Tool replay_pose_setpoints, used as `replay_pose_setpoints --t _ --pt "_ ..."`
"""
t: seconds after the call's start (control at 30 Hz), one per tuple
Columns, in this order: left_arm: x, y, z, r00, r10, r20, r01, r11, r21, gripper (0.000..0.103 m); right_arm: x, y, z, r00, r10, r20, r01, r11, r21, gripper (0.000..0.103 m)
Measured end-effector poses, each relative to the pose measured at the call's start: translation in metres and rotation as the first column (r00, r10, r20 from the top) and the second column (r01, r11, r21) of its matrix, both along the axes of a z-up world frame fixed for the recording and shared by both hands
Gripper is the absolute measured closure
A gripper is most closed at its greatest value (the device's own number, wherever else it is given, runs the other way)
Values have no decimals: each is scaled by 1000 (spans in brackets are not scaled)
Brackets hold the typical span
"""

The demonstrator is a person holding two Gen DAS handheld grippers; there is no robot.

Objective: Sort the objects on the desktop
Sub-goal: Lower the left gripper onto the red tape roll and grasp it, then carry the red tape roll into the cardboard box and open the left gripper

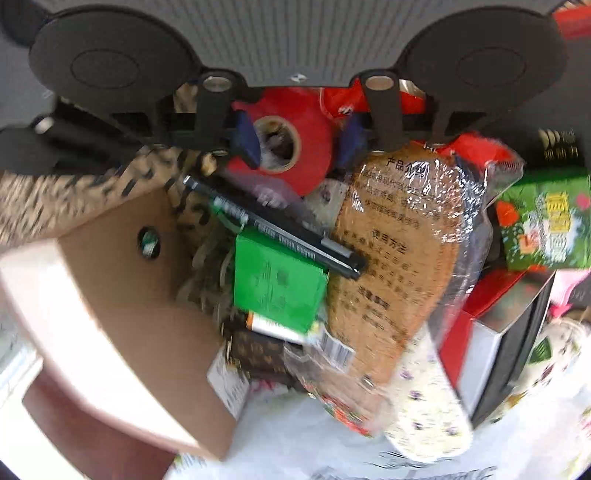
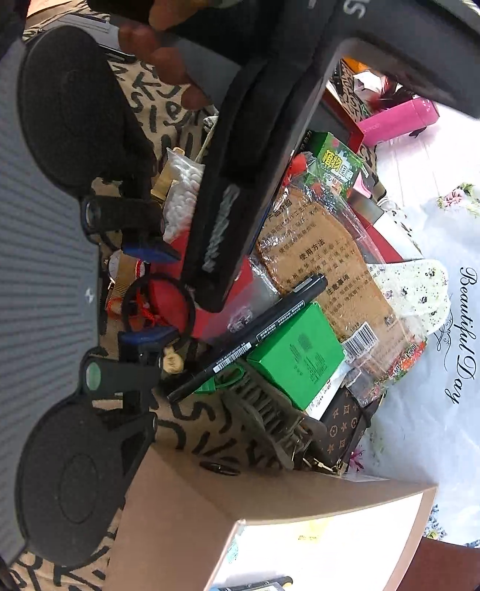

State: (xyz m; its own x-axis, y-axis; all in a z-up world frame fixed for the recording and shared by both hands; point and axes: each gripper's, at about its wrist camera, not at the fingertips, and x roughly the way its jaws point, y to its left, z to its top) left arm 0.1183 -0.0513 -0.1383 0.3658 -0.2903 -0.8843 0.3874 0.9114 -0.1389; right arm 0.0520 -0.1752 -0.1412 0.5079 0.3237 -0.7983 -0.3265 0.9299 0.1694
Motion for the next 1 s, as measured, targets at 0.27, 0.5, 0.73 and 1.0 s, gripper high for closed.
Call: replay_pose_setpoints --t 0.27,0.5,0.73,1.0 --pt "-32 11 -10 995 -6 -95 1 999 -50 77 -13 -12 3 999 -18 -29 18 1000 -10 65" --pt "-62 24 -3 992 68 -109 -76 994 -74 77 -39 -24 7 1000 -13 -27 12 1000 -13 65" --pt "-77 44 15 980 160 -116 -175 975 -137 77 -52 -24 10 1000 -14 -18 12 997 -79 72" --pt "-84 46 29 984 163 -66 -170 977 -128 77 -64 -19 43 997 17 78 -20 999 42 72"
